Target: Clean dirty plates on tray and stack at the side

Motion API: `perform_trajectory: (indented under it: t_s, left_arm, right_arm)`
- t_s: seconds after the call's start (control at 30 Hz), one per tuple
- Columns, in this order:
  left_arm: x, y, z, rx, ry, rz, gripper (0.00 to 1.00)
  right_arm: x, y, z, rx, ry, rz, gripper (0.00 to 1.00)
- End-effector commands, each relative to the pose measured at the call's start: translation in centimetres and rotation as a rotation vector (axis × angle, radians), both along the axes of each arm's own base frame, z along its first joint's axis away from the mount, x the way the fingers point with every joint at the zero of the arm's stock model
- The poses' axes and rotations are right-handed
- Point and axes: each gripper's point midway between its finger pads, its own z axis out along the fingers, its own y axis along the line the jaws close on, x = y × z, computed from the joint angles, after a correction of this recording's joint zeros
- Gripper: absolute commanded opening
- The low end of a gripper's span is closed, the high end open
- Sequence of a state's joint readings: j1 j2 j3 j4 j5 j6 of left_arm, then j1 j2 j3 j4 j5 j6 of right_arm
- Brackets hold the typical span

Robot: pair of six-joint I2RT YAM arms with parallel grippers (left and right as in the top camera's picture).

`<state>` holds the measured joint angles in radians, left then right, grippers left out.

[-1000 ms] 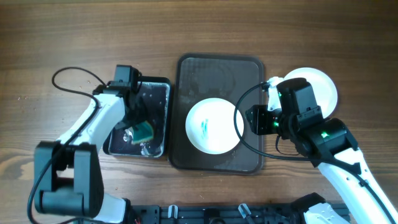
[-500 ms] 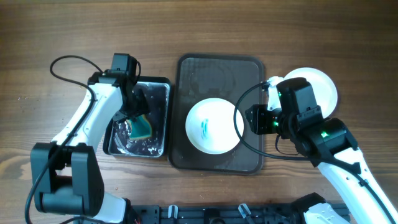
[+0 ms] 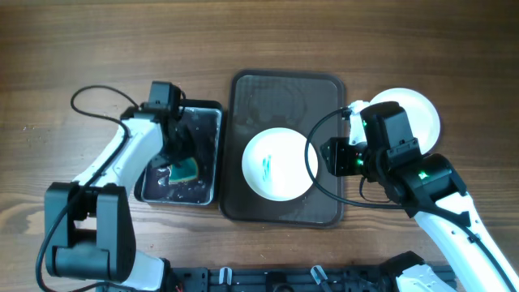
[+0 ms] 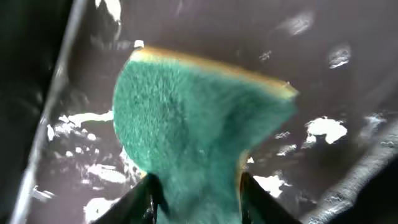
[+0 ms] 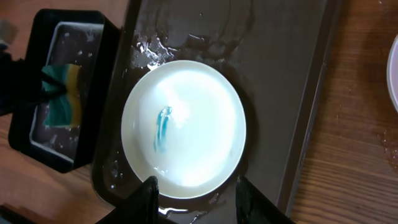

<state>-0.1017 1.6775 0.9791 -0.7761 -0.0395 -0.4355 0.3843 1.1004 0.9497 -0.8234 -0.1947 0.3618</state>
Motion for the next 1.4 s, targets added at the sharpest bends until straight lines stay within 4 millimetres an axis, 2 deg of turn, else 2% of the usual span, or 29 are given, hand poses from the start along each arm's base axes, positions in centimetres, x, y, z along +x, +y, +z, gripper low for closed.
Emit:
perform_trajectory:
  t_s: [0.0,0.1,0.2,0.33,0.4,0.5,0.57,0.63,0.8,0.9,1.0,1.2,1.3,1.37]
  left_arm:
    - [-1.6,-0.1,-1.9,-0.015,0.029,0.022,0.31]
    - [-1.5,-0.1,-1.9,-0.015,0.023,0.015,0.04]
    - [-1.3,-0.2,-1.2,-0.022,0.034,0.013,0.04]
    - [-0.8,-0.2,1.6,-0.019,0.058,0.014,0.04]
    - [-0.3,-0.3,3.2,-0.019,0.052,0.013,0.04]
    - [0.7,-0.5,6.2,-0.024,0.016,0.009,0.04]
    - [1.2,-0.9,8.2,-0.029,-0.017,-0.021,0.04]
    - [1.6,-1.6,10.1,-0.041,-0.053,-0.066,0.04]
    - [2.1,-4.2,14.0,-0.105,-0.147,-0.158,0.04]
    - [1.9,-5.9,15.4,-0.146,-0.196,-0.201,0.04]
    - [1.6,-7.3,15.7,-0.167,-0.201,-0.240,0.04]
    - [1.9,-10.1,15.2,-0.191,-0.212,-0.292,0.04]
    - [2.0,-11.5,14.7,-0.216,-0.205,-0.304,0.04]
    - [2.0,-12.6,14.3,-0.246,-0.191,-0.324,0.04]
  right_arm:
    - [0.0,-0.5,-0.2,0.006,0.037,-0.078,0.45]
    - [0.2,-2.3,-0.8,-0.029,0.066,-0.228,0.50]
    - [0.2,-2.5,-0.9,-0.032,0.071,-0.242,0.50]
    - [0.4,-2.9,-1.4,-0.038,0.090,-0.258,0.50]
    - [0.7,-3.2,-1.7,-0.042,0.104,-0.268,0.47]
    - [1.2,-2.3,-2.4,-0.026,0.109,-0.147,0.42]
    - [1.3,-0.6,-2.9,0.006,0.109,0.005,0.43]
    - [1.3,0.1,-3.9,0.010,0.136,0.074,0.42]
    - [1.6,0.1,-7.8,-0.032,0.256,0.079,0.43]
    - [1.8,-0.2,-10.8,-0.069,0.338,0.059,0.35]
    - [2.4,0.1,-12.9,-0.071,0.377,0.041,0.34]
    - [3.5,1.6,-15.5,-0.046,0.388,0.065,0.31]
    - [3.6,1.7,-16.9,-0.059,0.417,0.025,0.26]
    - [3.7,1.5,-17.8,-0.071,0.434,0.004,0.19]
